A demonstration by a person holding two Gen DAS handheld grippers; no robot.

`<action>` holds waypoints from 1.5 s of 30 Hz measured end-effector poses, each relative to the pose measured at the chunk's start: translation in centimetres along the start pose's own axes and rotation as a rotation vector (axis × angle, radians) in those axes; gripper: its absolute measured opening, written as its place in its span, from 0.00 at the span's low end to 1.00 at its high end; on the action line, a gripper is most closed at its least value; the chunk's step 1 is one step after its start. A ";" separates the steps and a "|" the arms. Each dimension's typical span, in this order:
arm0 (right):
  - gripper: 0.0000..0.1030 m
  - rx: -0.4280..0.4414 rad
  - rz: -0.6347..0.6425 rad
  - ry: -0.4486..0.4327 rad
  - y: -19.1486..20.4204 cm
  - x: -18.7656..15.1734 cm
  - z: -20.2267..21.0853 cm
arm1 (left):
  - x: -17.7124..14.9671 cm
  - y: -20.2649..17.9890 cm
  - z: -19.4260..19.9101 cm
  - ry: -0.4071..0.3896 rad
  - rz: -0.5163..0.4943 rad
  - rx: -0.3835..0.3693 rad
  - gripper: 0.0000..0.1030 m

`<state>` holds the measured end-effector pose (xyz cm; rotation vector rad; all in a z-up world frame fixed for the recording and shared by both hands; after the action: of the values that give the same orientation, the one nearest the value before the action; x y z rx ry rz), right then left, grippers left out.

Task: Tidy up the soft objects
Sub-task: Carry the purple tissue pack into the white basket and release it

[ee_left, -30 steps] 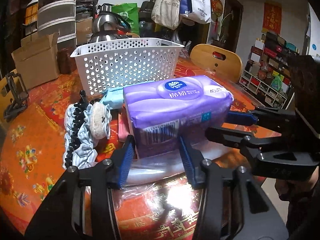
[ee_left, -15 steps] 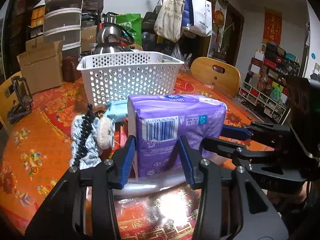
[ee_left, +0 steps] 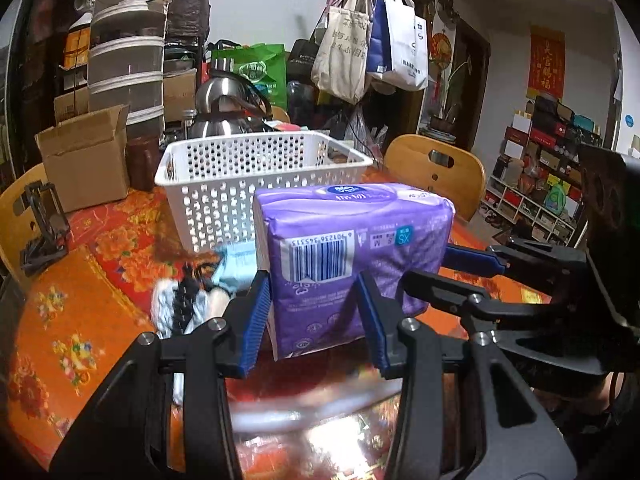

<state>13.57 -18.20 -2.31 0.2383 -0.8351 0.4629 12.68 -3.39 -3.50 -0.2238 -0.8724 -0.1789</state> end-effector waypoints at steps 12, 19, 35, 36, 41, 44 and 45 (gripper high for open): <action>0.35 -0.011 0.017 -0.031 -2.8 7.7 0.2 | 8.8 0.6 -0.2 -0.032 -0.014 0.004 0.40; 0.35 -0.030 0.038 -0.059 -4.8 14.0 -0.6 | 16.8 1.9 -1.1 -0.038 -0.017 0.008 0.40; 0.35 0.008 -0.010 0.057 -8.7 20.5 -11.7 | 25.8 8.0 -12.7 0.075 0.048 0.082 0.40; 0.35 0.012 -0.010 0.063 -8.7 20.4 -12.2 | 26.0 8.5 -13.5 0.085 0.057 0.083 0.40; 0.36 0.029 -0.022 0.100 -9.0 20.0 -15.0 | 24.7 10.4 -16.4 0.124 0.111 0.071 0.40; 0.39 0.042 -0.024 0.116 -9.2 19.6 -16.2 | 24.1 11.3 -17.8 0.142 0.142 0.062 0.45; 0.40 0.040 -0.026 0.132 -9.3 19.4 -16.8 | 23.7 11.5 -18.0 0.148 0.147 0.062 0.54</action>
<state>40.36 -14.17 1.24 0.2523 -0.6938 0.4661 43.73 1.33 2.24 -0.2137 -0.7103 -0.0309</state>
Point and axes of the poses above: each gripper's, at about its wrist camera, not at the fingertips, and z roughly against the way its jaws point, y to its left, x to its top, the point moved 1 cm from there along -z, roughly the way its jaws point, and after that the axes turned 8 degrees about y, right-handed, at the moved point
